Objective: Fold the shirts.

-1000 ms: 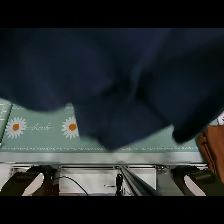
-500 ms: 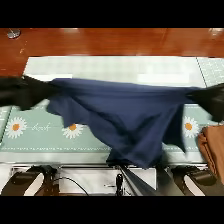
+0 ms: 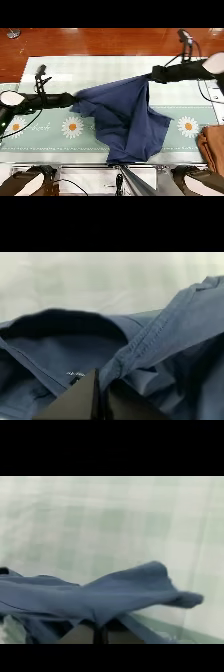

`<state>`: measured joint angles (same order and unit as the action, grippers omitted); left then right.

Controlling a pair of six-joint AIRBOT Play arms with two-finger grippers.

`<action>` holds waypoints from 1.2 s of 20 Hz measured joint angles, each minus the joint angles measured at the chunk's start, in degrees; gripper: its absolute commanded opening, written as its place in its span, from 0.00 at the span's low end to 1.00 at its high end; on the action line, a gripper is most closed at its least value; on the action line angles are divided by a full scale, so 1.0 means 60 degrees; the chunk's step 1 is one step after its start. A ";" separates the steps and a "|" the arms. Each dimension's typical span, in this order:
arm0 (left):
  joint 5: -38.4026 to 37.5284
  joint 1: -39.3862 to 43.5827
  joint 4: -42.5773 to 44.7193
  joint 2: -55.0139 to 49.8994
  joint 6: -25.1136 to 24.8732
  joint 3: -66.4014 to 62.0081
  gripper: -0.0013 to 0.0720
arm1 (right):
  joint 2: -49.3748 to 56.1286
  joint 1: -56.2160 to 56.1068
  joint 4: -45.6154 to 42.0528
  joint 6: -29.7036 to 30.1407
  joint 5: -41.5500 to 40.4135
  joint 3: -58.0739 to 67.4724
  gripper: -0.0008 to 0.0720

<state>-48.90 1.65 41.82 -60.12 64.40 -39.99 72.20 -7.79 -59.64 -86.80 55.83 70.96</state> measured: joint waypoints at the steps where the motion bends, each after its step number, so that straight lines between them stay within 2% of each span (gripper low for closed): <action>1: 0.0124 -0.0011 -0.0040 -0.0211 0.0018 0.0007 0.98 | 0.0510 0.0044 0.0229 -0.0022 0.0018 0.0339 0.88; 5: -0.0240 -0.0499 0.0182 -0.0608 0.0007 -0.0576 0.98 | 0.1413 0.0685 0.0521 0.0000 0.1512 0.1388 0.88; 9: -0.1326 -0.1905 0.0922 -0.0732 0.0597 -0.1483 0.97 | 0.0583 0.2197 -0.1260 -0.0011 0.3293 0.1253 0.88; 12: -0.2251 -0.2521 0.1038 -0.1031 0.0907 -0.1628 0.97 | -0.0980 0.3581 -0.2069 -0.0226 0.3253 -0.0703 0.88; 16: -0.3162 -0.2248 0.0892 -0.2149 0.1027 -0.1555 0.97 | -0.3136 0.4543 -0.2135 -0.0025 0.2612 -0.4069 0.88; 19: -0.3373 -0.1606 0.0098 -0.3217 0.0714 -0.1537 0.97 | -0.4109 0.4776 -0.2073 0.0160 0.2648 -0.5581 0.88; 22: -0.3391 -0.0933 -0.1140 -0.4029 0.0124 -0.1537 0.97 | -0.4524 0.4863 -0.2047 0.0412 0.3191 -0.6186 0.88; 23: -0.3300 -0.0732 -0.1446 -0.4229 0.0004 -0.1563 0.86 | -0.4597 0.4874 -0.2018 0.0474 0.3355 -0.6291 0.88; 24: -0.3162 -0.0565 -0.1636 -0.4386 -0.0087 -0.1603 0.34 | -0.4648 0.4885 -0.2018 0.0517 0.3493 -0.6393 0.88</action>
<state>-67.88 -1.74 32.01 -86.43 63.88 -49.60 44.31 21.52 -71.75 -83.70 76.79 32.60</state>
